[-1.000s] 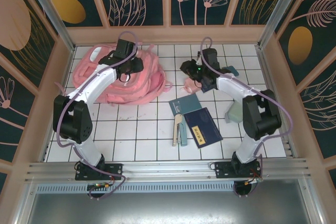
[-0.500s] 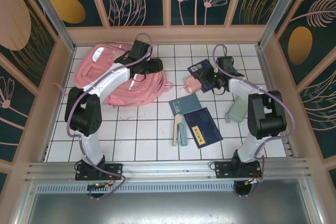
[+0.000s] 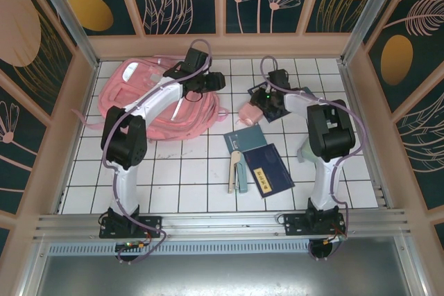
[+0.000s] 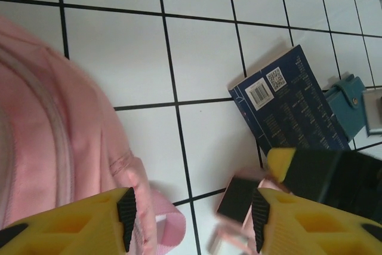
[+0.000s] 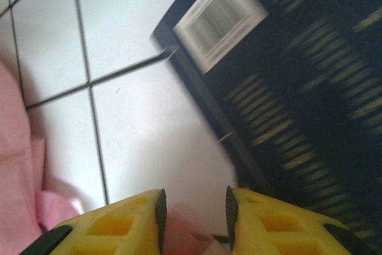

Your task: Pack the student bag

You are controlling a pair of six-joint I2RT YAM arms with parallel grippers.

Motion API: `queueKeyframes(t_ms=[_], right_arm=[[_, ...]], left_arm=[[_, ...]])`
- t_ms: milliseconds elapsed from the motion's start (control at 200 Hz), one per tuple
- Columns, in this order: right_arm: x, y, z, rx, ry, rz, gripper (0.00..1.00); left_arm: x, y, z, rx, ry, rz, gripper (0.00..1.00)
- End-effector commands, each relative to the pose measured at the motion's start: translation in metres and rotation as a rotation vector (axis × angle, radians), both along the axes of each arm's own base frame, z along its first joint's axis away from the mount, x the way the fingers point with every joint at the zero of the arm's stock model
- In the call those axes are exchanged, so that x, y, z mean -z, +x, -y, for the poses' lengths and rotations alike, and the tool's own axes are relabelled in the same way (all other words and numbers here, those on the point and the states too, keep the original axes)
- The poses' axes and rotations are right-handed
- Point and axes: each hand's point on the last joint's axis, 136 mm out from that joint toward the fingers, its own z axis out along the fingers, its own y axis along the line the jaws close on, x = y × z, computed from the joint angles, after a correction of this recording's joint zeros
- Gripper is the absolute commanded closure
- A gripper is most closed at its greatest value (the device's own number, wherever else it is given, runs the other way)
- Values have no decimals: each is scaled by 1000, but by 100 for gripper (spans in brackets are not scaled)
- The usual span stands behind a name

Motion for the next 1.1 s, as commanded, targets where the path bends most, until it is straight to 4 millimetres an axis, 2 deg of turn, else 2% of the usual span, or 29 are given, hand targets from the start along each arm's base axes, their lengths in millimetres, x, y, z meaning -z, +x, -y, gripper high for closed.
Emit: queueKeyframes(t_ms=[0, 90, 190, 275, 410, 525, 630, 720, 810, 921, 1096], right_arm=[[1, -26, -23, -69, 19, -36, 66], [-6, -35, -30, -84, 23, -27, 65], [-19, -31, -19, -51, 3, 7, 64], [-28, -22, 6, 6, -41, 42, 62], [-33, -6, 62, 128, -113, 60, 59], [-22, -1, 97, 188, -147, 35, 59], [-5, -2, 112, 209, -165, -15, 59], [13, -8, 112, 207, -166, -62, 59], [31, -15, 103, 197, -130, -115, 60], [42, -18, 76, 154, -77, -148, 61], [41, -6, 26, 80, 37, -160, 61]], left_arm=[[10, 7, 13, 9, -45, -33, 46], [19, 12, 23, 15, -72, -55, 46], [29, 15, 37, 21, -105, -84, 46], [37, 16, 48, 23, -135, -105, 46], [49, 16, 61, 27, -166, -133, 46], [60, 15, 66, 20, -176, -153, 46], [70, 16, 69, 5, -180, -172, 47], [78, 17, 71, -1, -181, -185, 47], [85, 19, 72, -6, -181, -194, 47], [94, 22, 75, -9, -174, -203, 47], [110, 31, 78, -14, -154, -221, 47]])
